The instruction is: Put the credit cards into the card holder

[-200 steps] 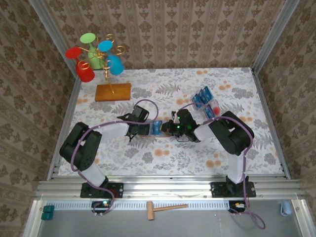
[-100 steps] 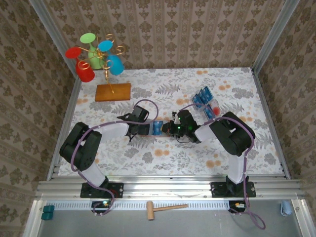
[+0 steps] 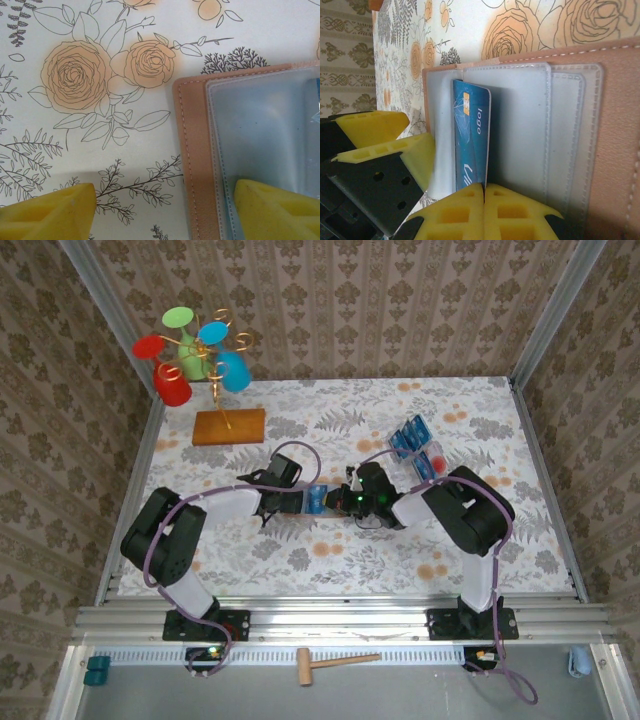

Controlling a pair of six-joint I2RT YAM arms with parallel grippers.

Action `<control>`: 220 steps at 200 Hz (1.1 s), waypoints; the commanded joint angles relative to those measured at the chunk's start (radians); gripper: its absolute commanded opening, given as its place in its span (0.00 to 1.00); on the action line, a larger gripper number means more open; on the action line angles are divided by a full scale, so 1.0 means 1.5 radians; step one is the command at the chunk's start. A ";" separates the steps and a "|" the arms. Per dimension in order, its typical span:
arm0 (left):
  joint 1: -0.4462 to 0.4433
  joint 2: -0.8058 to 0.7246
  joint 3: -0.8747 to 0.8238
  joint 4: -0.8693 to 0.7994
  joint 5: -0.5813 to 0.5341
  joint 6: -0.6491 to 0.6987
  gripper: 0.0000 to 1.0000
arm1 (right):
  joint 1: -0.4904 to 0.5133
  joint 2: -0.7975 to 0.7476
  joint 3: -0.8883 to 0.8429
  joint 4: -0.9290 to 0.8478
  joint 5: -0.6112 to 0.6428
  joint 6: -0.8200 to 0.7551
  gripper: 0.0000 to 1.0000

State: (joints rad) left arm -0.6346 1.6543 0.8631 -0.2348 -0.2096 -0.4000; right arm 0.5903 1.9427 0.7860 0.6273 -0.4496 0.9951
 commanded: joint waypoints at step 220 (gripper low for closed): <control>0.084 -0.055 -0.027 -0.072 0.013 0.018 0.74 | 0.019 -0.077 0.162 -0.442 0.113 -0.179 0.57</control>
State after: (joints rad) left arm -0.5217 1.5658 0.8402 -0.3332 -0.2050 -0.3878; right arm 0.6163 1.8561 0.9703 0.1520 -0.3489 0.8127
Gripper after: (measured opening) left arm 0.745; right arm 0.578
